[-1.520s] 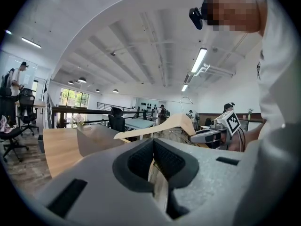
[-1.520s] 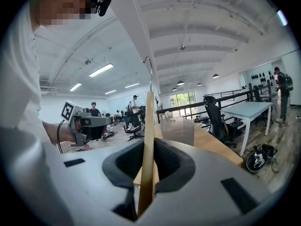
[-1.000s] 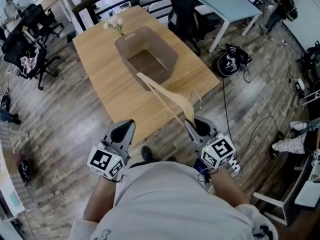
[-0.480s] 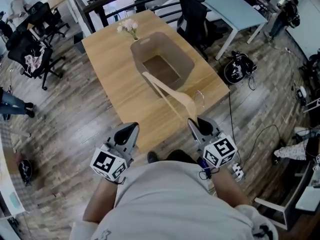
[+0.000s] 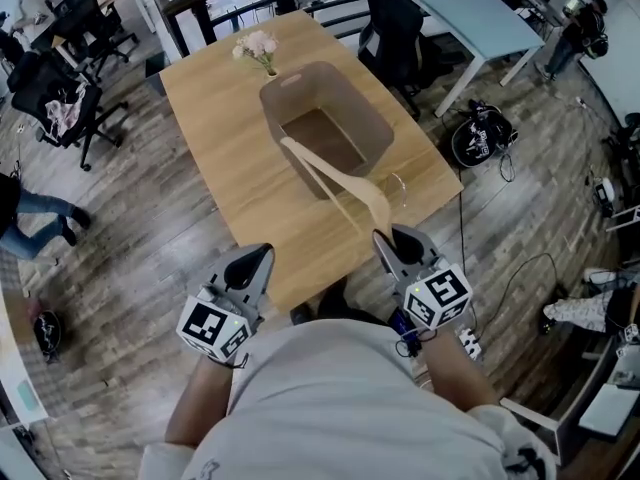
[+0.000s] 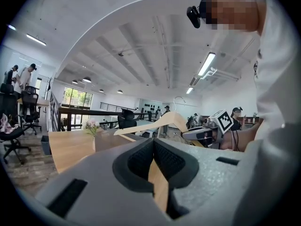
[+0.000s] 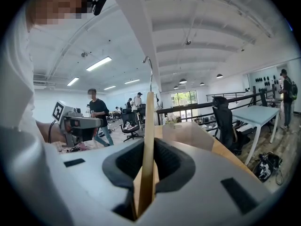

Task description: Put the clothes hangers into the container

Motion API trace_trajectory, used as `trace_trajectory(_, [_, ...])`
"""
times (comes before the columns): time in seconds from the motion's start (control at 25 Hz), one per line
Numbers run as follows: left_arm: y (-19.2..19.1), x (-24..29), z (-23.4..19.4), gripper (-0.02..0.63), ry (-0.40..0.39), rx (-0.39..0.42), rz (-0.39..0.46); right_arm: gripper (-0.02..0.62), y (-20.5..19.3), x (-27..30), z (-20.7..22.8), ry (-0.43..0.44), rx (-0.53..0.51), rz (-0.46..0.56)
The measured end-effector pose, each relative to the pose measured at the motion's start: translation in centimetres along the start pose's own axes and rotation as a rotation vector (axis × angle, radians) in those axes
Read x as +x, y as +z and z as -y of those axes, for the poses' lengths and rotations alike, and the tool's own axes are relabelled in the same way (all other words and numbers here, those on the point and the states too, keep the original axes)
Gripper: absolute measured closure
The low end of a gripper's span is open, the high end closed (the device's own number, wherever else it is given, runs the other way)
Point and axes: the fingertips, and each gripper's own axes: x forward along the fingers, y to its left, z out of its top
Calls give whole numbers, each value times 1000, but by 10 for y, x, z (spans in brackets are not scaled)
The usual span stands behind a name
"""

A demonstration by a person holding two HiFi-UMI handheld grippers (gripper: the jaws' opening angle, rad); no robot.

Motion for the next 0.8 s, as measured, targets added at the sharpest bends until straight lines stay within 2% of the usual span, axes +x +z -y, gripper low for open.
trace_trajectory(0.24, [4,28,-15,600,27,-19,3,537,11,22,37,4,-24,-25])
trace_trajectory(0.8, [13,83,-53,600,92,-52,0,537,16,89,106,36,-112,-155])
